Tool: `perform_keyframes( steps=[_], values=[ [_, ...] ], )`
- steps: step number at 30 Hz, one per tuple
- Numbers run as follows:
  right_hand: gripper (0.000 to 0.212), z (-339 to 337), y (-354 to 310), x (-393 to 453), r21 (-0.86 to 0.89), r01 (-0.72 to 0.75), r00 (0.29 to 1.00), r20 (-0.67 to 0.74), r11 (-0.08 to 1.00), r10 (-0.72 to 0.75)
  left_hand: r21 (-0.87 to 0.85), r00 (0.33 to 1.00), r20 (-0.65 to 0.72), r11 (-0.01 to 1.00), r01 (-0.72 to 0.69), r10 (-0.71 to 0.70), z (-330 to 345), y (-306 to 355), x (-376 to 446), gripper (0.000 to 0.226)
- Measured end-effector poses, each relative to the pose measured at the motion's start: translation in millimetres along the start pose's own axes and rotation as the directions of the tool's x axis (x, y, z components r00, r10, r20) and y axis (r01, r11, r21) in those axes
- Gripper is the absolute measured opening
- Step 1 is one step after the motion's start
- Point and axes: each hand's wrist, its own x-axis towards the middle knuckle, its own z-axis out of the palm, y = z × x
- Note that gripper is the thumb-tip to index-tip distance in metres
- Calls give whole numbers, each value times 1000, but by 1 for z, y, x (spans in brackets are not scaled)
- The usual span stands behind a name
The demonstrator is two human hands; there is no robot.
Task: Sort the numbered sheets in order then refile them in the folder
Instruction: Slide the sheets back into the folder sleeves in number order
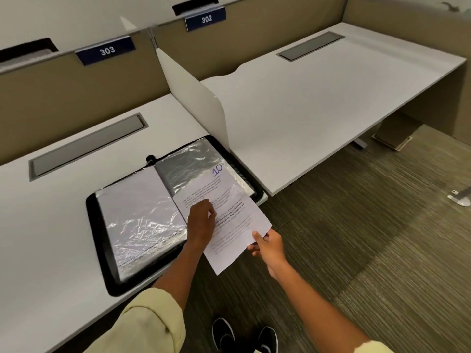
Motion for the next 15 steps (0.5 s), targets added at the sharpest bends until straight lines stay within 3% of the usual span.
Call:
perform_keyframes(
  steps=[6, 10, 15],
  values=[
    [10, 4, 17, -9, -13, -32, 999, -37, 999, 32, -39, 999, 30, 999, -11, 12, -2, -10, 3, 26],
    [5, 22, 23, -1, -74, -28, 995, -94, 997, 21, -59, 998, 58, 998, 14, -11, -2, -12, 1, 13],
    [8, 58, 8, 23, -61, 27, 991, -132, 998, -34, -61, 996, 91, 998, 5, 1, -6, -18, 4, 5]
  ],
)
